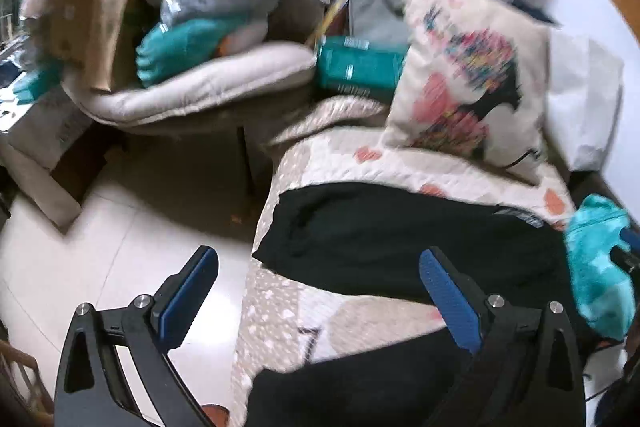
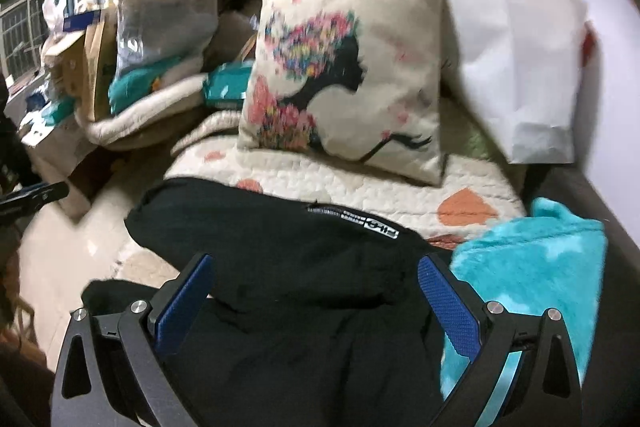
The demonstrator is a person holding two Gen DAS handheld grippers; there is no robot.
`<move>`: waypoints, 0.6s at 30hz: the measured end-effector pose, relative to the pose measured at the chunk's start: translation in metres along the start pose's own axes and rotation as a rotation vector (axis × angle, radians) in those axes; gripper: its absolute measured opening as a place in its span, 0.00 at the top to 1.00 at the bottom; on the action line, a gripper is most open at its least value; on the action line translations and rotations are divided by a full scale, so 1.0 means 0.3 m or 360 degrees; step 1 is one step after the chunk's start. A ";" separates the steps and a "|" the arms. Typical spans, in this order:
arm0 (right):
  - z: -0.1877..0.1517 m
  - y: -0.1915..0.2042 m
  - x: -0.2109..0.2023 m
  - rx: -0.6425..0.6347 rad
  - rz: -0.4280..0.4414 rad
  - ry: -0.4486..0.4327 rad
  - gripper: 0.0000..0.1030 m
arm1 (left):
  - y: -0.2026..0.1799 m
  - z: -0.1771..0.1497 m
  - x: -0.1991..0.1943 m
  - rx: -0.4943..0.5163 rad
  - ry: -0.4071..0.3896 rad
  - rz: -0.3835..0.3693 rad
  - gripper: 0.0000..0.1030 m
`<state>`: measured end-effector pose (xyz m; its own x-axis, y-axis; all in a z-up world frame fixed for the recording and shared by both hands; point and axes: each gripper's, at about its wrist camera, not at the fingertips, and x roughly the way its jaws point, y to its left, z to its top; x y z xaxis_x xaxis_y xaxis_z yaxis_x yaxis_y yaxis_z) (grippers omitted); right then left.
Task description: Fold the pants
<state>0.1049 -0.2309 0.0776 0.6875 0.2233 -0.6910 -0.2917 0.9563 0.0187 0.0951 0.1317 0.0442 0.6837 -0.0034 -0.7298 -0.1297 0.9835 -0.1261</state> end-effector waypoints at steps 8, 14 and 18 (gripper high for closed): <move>0.077 -0.091 0.356 -0.0077 0.0081 0.0270 0.02 | 0.113 0.098 0.432 -0.0059 0.0246 -0.0109 0.03; 0.143 -0.106 0.594 -0.0135 0.0141 0.0394 0.04 | 0.129 0.180 0.634 -0.0003 0.0281 -0.0106 0.03; 0.163 -0.111 0.702 -0.0170 0.0224 0.0469 0.06 | 0.081 0.205 0.735 0.0210 0.0344 -0.0147 0.03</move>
<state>0.2918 -0.2064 -0.0331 0.4183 0.2726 -0.8664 -0.4490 0.8913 0.0637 0.2869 0.1660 -0.0784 0.5174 -0.1186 -0.8475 0.0307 0.9923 -0.1201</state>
